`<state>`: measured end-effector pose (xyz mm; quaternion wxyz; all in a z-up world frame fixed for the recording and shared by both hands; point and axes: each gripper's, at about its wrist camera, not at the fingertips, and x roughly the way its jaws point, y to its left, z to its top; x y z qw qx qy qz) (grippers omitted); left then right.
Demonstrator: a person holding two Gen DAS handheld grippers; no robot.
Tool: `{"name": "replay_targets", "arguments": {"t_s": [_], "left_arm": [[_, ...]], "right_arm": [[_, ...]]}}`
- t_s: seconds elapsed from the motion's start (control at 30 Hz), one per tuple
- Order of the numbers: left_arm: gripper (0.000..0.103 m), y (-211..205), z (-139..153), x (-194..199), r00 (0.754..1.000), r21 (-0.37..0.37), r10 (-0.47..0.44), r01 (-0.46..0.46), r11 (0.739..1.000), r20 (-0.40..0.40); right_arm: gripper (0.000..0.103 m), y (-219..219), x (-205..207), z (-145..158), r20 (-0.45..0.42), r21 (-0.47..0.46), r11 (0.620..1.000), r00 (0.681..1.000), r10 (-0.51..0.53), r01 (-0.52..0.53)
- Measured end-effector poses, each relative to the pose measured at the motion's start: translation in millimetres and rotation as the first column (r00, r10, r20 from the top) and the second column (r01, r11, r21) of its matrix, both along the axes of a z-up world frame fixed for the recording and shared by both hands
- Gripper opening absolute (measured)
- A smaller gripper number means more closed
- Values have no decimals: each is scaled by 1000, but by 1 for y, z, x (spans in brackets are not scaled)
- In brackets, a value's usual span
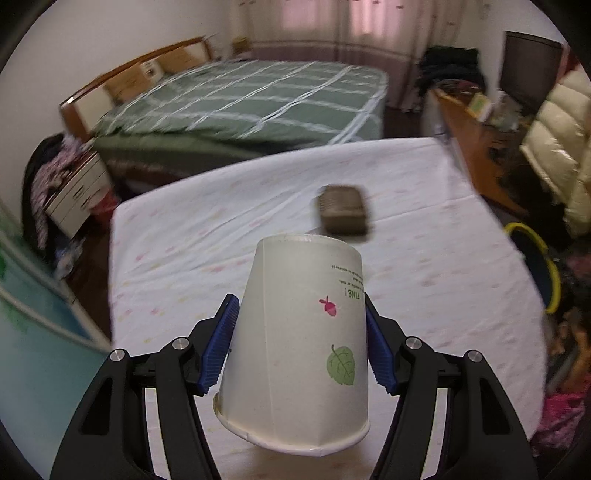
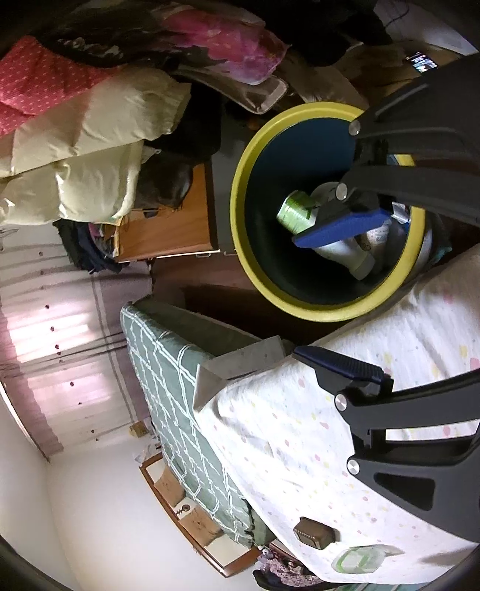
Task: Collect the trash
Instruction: 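Grasp the white paper cup with the left gripper, then carry the paper cup over the yellow bin and open the left gripper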
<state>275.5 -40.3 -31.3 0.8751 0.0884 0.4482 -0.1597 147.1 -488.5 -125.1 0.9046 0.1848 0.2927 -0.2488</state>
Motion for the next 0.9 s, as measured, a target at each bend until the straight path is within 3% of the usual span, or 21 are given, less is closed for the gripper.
{"name": "replay_targets", "arguments": {"t_s": [0.17, 0.43, 0.63, 0.9], "left_arm": [[64, -60, 18, -10, 994, -35, -106, 107, 994, 29], [64, -172, 27, -22, 961, -60, -272, 275, 960, 49], [64, -259, 20, -38, 918, -80, -394, 395, 915, 35], [64, -370, -15, -57, 857, -104, -515, 510, 854, -30]], "right_arm": [[54, 3, -8, 2, 11, 8, 999, 999, 35, -35], [56, -1, -39, 7, 13, -38, 996, 996, 86, -86], [60, -32, -80, 9, 40, -31, 999, 999, 24, -23], [61, -69, -122, 6, 42, -27, 997, 997, -69, 70]]}}
